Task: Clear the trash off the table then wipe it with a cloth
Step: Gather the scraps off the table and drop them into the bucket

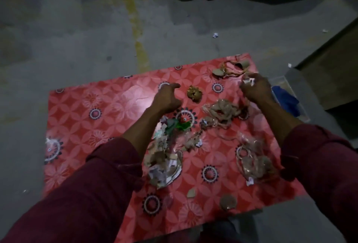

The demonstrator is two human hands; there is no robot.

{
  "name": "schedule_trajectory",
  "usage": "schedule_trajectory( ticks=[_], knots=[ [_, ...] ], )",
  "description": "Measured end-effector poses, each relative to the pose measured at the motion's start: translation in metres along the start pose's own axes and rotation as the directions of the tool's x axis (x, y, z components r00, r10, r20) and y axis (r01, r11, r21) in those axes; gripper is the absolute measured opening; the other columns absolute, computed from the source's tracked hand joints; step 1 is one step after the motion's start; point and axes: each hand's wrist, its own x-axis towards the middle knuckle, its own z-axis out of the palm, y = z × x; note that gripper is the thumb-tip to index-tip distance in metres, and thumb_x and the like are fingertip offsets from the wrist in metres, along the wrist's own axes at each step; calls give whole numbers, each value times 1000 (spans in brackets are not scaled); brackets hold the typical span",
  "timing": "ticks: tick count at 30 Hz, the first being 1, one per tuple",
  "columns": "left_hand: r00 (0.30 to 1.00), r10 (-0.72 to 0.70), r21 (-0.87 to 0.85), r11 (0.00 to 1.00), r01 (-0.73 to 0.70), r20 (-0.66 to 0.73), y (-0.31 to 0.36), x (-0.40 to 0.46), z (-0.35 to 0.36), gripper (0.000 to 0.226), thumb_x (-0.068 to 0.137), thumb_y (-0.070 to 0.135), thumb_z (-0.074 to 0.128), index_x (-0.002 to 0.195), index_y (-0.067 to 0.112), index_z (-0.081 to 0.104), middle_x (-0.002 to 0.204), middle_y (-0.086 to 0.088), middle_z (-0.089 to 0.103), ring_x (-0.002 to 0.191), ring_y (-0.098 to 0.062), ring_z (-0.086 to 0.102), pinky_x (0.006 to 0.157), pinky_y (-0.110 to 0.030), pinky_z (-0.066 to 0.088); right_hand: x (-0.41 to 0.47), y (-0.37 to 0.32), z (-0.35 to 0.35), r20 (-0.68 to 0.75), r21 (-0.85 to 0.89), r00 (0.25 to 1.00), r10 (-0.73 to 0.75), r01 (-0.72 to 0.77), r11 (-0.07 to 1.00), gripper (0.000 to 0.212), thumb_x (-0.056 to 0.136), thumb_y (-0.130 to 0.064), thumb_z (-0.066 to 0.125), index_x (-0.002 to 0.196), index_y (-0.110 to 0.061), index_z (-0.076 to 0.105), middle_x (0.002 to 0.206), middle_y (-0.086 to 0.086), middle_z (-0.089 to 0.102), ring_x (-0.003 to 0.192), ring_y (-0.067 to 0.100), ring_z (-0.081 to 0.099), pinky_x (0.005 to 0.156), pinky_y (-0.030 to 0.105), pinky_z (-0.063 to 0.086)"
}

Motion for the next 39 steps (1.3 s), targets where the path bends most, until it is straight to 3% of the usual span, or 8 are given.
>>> schedule_trajectory(
  ticks=[6, 14, 18, 21, 26, 30, 33, 39],
  knots=[
    [998, 24, 94, 995, -29, 53, 44, 25, 53, 77, 82, 29, 71, 151, 14, 41, 139, -23, 49, 126, -42, 52, 107, -44, 46, 28, 19, -7, 147, -40, 987, 59, -54, 998, 81, 70, -67, 63, 135, -19, 57, 130, 27, 58, 116, 43, 61, 101, 46, 51],
    [998, -57, 131, 990, 56, 8, 59, 39, 83, 61, 78, 48, 58, 133, 23, 56, 117, -17, 59, 110, -40, 58, 93, -46, 53, -46, -17, 22, 425, 106, 842, -332, 318, 942, 63, 87, -53, 65, 141, -22, 56, 106, 3, 65, 94, 19, 63, 80, 27, 44],
    [991, -49, 157, 985, 69, -127, 68, 33, 81, 42, 91, 40, 58, 128, 21, 64, 122, -15, 58, 115, -38, 54, 94, -47, 52, 4, -21, 11, 190, 122, 931, -313, 294, 948, 36, 96, -35, 66, 128, -20, 66, 117, 4, 73, 95, 16, 65, 82, 27, 47],
    [988, -48, 141, 988, 70, -149, 66, 33, 84, 48, 92, 45, 58, 133, 22, 60, 129, -16, 56, 122, -38, 51, 97, -48, 50, 61, -25, -5, 31, 41, 963, -266, 265, 963, 49, 88, -49, 60, 129, -21, 66, 128, 15, 64, 115, 30, 61, 94, 36, 50],
    [999, -43, 153, 987, 42, 6, 66, 23, 101, 69, 87, 66, 48, 141, 23, 53, 133, -18, 54, 123, -37, 49, 100, -46, 44, 115, -37, -9, 204, -60, 967, -154, 169, 984, 73, 87, -68, 57, 150, -34, 41, 157, 20, 28, 145, 45, 25, 117, 57, 30],
    [1000, -18, 191, 981, 17, 0, 59, 15, 113, 54, 88, 69, 49, 123, 31, 62, 115, -9, 63, 111, -31, 56, 86, -37, 47, 95, -44, 15, 388, -155, 870, -305, 388, 909, 82, 84, -78, 32, 151, -32, 40, 157, 24, 34, 143, 46, 32, 118, 59, 28],
    [1000, 12, 214, 977, -12, 0, 55, 7, 113, 44, 84, 66, 51, 108, 33, 67, 104, -3, 63, 102, -25, 57, 79, -37, 49, 37, -41, 40, 413, -162, 816, -403, 502, 849, 69, 87, -68, 40, 146, -33, 46, 157, 14, 36, 141, 44, 33, 116, 60, 28],
    [991, -3, 116, 993, 19, -136, 46, -22, 98, 36, 73, 45, 58, 99, 26, 75, 96, 0, 61, 94, -25, 59, 74, -34, 50, -71, -20, 46, 480, 218, 645, -594, 568, 793, 49, 95, -48, 50, 134, -21, 62, 134, 11, 63, 120, 27, 59, 102, 44, 49]
  ],
)
